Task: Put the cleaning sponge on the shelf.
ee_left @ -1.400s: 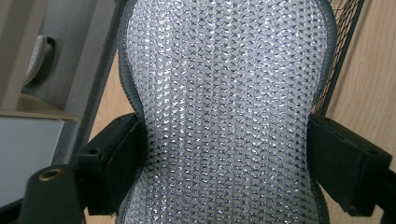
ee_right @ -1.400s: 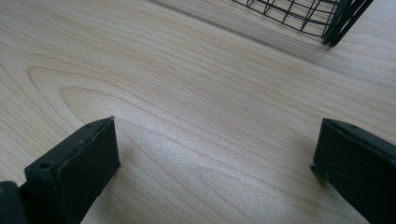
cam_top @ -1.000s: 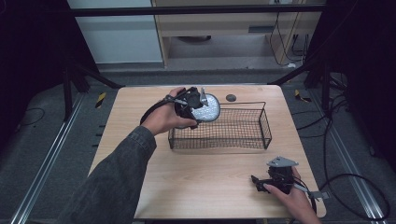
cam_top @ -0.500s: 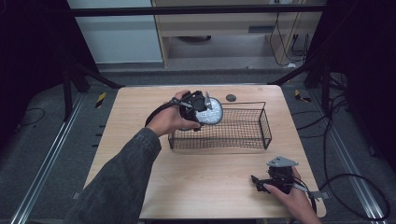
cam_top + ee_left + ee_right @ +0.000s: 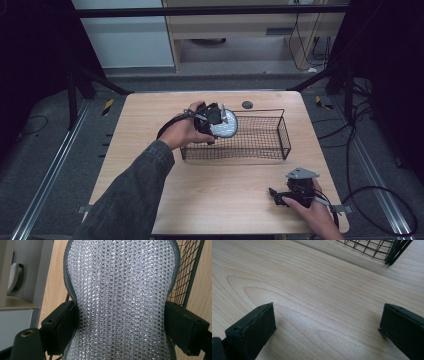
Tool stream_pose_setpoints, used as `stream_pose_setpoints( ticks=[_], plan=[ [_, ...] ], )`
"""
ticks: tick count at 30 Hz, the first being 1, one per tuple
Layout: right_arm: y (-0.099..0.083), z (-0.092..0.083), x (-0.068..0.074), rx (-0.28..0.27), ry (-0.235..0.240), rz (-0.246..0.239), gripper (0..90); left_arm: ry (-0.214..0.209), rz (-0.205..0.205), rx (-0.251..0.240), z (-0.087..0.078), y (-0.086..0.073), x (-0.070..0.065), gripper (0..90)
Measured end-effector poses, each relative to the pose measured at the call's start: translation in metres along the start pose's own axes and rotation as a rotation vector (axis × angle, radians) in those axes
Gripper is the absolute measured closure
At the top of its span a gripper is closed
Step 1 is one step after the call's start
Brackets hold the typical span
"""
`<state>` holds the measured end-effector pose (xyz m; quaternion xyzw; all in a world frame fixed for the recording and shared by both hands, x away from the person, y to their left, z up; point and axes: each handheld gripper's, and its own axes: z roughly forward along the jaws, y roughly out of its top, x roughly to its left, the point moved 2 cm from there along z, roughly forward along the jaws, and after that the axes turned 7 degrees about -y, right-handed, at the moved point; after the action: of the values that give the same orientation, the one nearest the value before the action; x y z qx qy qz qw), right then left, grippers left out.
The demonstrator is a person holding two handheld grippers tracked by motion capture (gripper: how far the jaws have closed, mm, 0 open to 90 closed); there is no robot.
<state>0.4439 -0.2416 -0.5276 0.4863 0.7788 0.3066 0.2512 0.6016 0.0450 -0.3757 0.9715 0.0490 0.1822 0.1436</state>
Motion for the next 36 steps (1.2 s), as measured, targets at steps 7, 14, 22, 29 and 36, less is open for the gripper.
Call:
stream_pose_setpoints(
  ticks=[7,14,22,29,36],
  plan=[
    [0.0,0.0,0.0,0.0,0.001,-0.001,0.3,-0.002,0.014,0.015,0.009,0.0,-0.002,14.4],
    [0.0,0.0,0.0,0.001,0.001,-0.001,0.3,-0.015,0.01,0.021,0.016,-0.002,-0.003,14.1],
    [0.0,0.0,0.0,0.0,0.001,0.0,0.3,-0.042,-0.002,0.016,0.02,-0.003,-0.004,13.3],
    [0.0,0.0,0.0,-0.001,0.001,0.0,0.3,-0.067,-0.042,-0.006,0.023,-0.006,0.0,8.0],
    [0.0,0.0,0.0,0.0,0.001,0.0,0.3,-0.083,-0.102,-0.024,0.025,-0.013,0.002,4.2]
  ],
)
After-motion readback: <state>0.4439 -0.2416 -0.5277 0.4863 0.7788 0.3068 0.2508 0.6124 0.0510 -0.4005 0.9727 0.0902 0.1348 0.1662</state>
